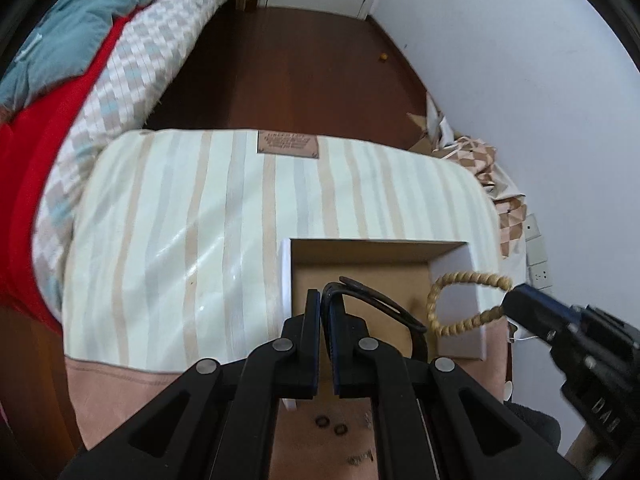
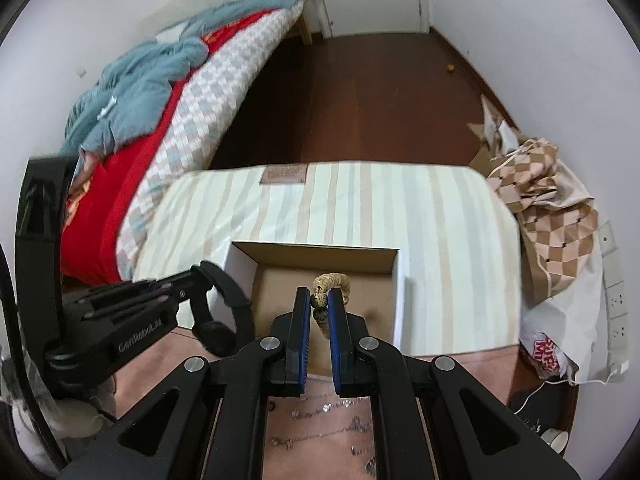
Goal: Organize jewelry
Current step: 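Carry the watch band and bead bracelet into the white box and release both, then withdraw both tools from the box back over the table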
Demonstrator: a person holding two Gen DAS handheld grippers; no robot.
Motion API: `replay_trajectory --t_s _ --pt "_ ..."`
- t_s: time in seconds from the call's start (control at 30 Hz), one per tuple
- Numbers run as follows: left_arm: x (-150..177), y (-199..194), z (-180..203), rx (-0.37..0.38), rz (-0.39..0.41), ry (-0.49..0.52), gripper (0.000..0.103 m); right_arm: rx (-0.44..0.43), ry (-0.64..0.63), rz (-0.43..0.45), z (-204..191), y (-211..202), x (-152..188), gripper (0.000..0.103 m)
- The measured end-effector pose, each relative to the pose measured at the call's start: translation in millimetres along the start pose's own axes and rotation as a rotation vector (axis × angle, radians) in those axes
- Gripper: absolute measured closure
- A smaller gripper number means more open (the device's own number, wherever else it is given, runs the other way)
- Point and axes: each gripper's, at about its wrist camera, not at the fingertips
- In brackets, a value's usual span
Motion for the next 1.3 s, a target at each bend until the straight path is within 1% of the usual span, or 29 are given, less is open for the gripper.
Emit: replay_trajectory --t_s 0.13,0.2,0.3,0.37,0.43,0.47,0.5,0.53,0.63,0.67,0.7,0.73,0.77,0.83,0.87,0.9,0.93,0.97,1.0,1.07,1.27,1.3 --pt "-6 19 -2 0.008 -0.037 -0.006 0.101 -0.005 -0.020 -0.047 0 31 -1 0.094" --pt "-8 27 -2 0.021 -0.061 -0.015 0.095 -0.020 -0.028 -0.064 1 42 -1 0.094" --pt "-12 32 0 0.016 -0.080 -0.016 0.092 -0.067 -0.019 -0.104 5 55 -3 0.093" --pt "-14 32 1 0.015 -0.078 -0.020 0.091 -0.087 -0.016 -0.133 6 60 -4 0.093" --pt "-15 31 2 0.001 -0.073 -0.016 0.090 -0.106 -0.018 -0.163 9 66 -4 0.082" --pt "-16 32 2 -0.013 -0.075 -0.015 0.088 -0.097 -0.017 -0.167 11 66 -3 0.066" --pt "-16 31 3 -0.028 -0.071 -0.008 0.088 -0.085 -0.015 -0.161 13 65 -3 0.056" --pt "-16 29 3 -0.033 -0.065 -0.004 0.088 -0.080 -0.013 -0.157 14 64 -3 0.055" --pt "-14 23 2 -0.055 -0.051 0.008 0.077 -0.030 -0.020 -0.142 18 57 -2 0.055" --pt "-13 19 2 -0.071 -0.041 0.013 0.060 -0.014 -0.028 -0.137 19 55 -2 0.054" --pt "-12 16 2 -0.090 -0.028 0.022 0.035 -0.001 -0.034 -0.132 20 52 0 0.050" --pt "-12 13 2 -0.103 -0.014 0.028 0.025 0.014 -0.036 -0.129 21 49 1 0.046" --pt "-11 9 2 -0.111 0.000 0.032 0.019 0.034 -0.039 -0.127 22 47 4 0.040" --pt "-8 2 1 -0.137 0.016 0.042 0.019 0.061 -0.039 -0.124 23 43 8 0.035" --pt "-6 0 0 -0.150 0.018 0.046 0.017 0.081 -0.041 -0.124 24 42 11 0.029" --pt "-3 -3 0 -0.167 0.025 0.050 0.011 0.097 -0.040 -0.123 24 41 14 0.024" --pt "0 -6 -1 -0.180 0.034 0.055 0.007 0.113 -0.035 -0.118 25 39 18 0.021" --pt "3 -9 -1 -0.195 0.047 0.064 0.002 0.126 -0.030 -0.114 26 37 21 0.016" --pt "6 -13 -1 -0.213 0.062 0.074 0.002 0.145 -0.028 -0.114 26 37 24 0.010" --pt "14 -20 0 -0.246 0.092 0.091 0.002 0.165 -0.026 -0.109 25 37 30 0.008" --pt "30 -33 0 -0.294 0.131 0.099 0.002 0.220 -0.032 -0.081 18 32 41 0.007" --pt "33 -36 -1 -0.299 0.135 0.096 0.002 0.225 -0.032 -0.074 17 29 42 0.004"
Point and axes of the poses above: each gripper's, at about its wrist camera, not at the fingertips, and y roughly the way its jaws point, z to its right, x to its underside, and after that the axes turned 5 degrees about z, right-handed
